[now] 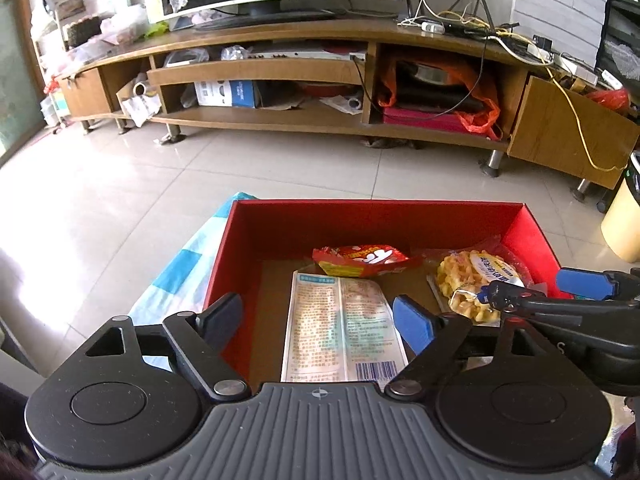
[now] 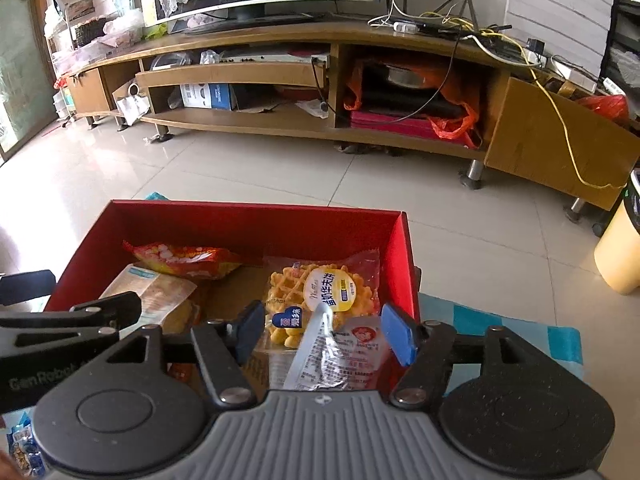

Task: Organize snacks
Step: 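Open the right gripper to drop the silver sachet into the box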

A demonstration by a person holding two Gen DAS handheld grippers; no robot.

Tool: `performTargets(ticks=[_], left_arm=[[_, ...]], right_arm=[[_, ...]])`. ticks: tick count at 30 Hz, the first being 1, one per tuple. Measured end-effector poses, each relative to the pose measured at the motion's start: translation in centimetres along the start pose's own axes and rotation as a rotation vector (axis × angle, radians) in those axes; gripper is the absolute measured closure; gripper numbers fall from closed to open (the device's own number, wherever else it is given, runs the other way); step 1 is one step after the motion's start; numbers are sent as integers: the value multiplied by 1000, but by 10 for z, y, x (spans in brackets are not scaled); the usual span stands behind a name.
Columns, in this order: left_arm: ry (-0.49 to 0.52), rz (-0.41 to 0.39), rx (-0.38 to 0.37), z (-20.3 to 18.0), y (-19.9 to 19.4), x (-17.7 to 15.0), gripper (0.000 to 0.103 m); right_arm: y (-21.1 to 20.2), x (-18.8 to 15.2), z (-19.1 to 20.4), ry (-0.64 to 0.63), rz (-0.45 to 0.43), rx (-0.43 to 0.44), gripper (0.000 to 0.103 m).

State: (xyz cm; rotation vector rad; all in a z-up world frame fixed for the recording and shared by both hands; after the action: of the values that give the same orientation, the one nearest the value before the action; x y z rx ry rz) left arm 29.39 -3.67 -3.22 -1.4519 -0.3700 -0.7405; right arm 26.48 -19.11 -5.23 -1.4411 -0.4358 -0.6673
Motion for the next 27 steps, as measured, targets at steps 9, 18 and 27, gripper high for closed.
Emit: performTargets(ticks=[9,18,27], left_arm=[[-11,-21,-12,5,-20,-3,15],[7,-37,-12,19,-43,-17,14],[-10,5,-34,48,-64,-49,14]], right_arm=[[-25,-7,7,-22,-20,11,38],[-46,-23,18,-63,-20,17,37],[-58,-60,36,-134,32,43,32]])
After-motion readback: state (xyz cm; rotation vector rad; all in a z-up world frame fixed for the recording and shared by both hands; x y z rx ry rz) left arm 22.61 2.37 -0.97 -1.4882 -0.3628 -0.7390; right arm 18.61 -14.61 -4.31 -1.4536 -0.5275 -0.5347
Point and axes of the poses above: each gripper's, at about its wrist camera, not at the fingertips, and y roughly the way its jaws point, z to its left, x to its top, the point moved 6 cm from there along y, roughly the way its jaws point, and after that the axes turned 6 degrees about y, right-handed, at the moved point
